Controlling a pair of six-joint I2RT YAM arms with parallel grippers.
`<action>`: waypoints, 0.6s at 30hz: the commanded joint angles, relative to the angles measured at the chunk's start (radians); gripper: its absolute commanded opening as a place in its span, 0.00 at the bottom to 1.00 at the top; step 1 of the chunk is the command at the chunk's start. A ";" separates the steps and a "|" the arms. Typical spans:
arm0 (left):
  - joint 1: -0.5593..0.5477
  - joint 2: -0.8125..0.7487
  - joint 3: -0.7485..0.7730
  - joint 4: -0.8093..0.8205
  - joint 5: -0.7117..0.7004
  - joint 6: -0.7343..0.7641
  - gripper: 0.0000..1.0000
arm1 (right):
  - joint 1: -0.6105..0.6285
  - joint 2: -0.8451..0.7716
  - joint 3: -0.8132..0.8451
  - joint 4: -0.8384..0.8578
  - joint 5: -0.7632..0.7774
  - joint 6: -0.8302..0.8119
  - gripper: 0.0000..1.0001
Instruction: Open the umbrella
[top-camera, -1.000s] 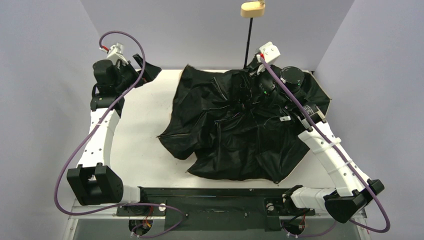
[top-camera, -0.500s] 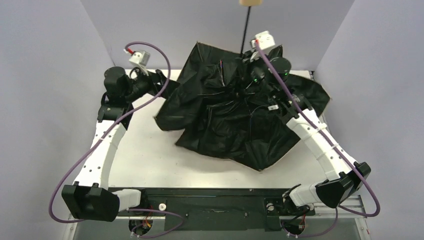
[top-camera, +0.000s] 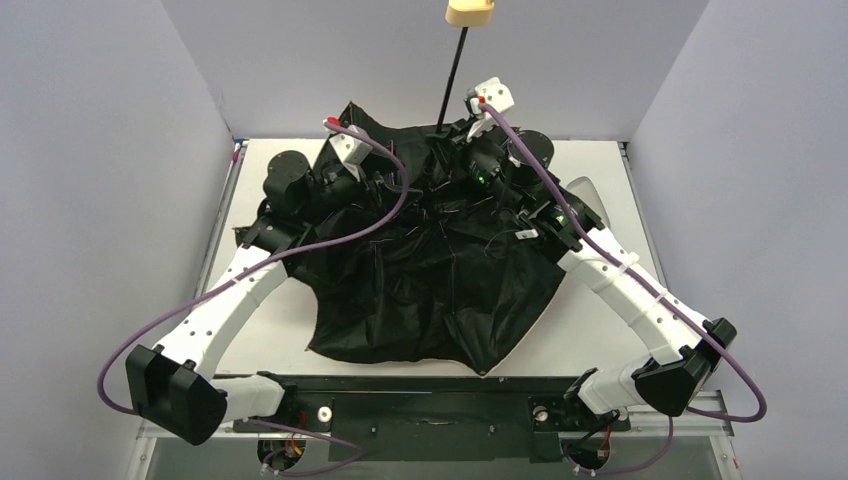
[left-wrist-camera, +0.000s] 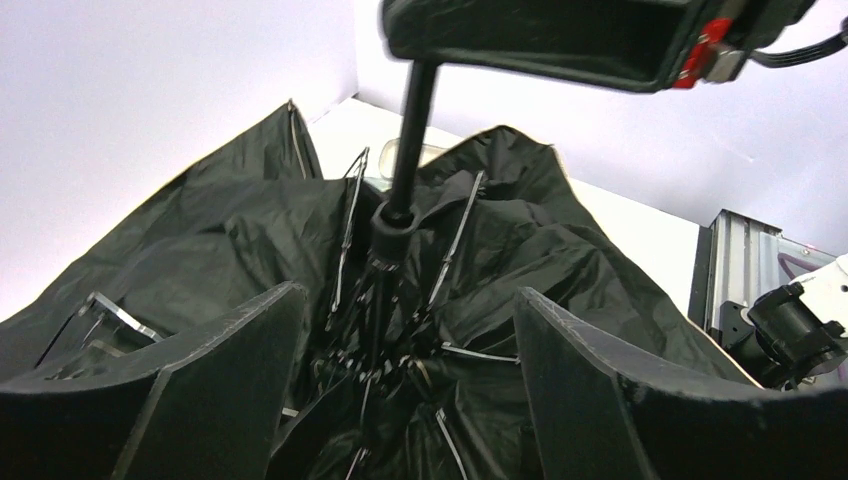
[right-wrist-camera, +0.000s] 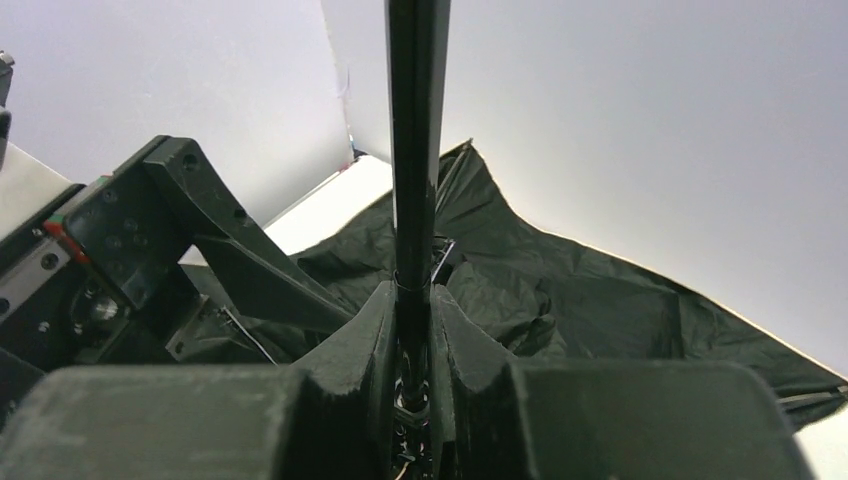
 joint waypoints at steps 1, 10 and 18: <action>-0.058 0.025 0.040 0.122 -0.070 0.079 0.67 | 0.024 -0.045 0.004 0.129 0.015 0.029 0.00; -0.119 0.101 0.114 0.107 -0.138 0.118 0.37 | 0.038 -0.062 -0.023 0.116 0.016 0.017 0.00; -0.115 0.146 0.101 0.032 -0.226 0.196 0.20 | 0.039 -0.069 -0.013 0.121 0.019 0.018 0.00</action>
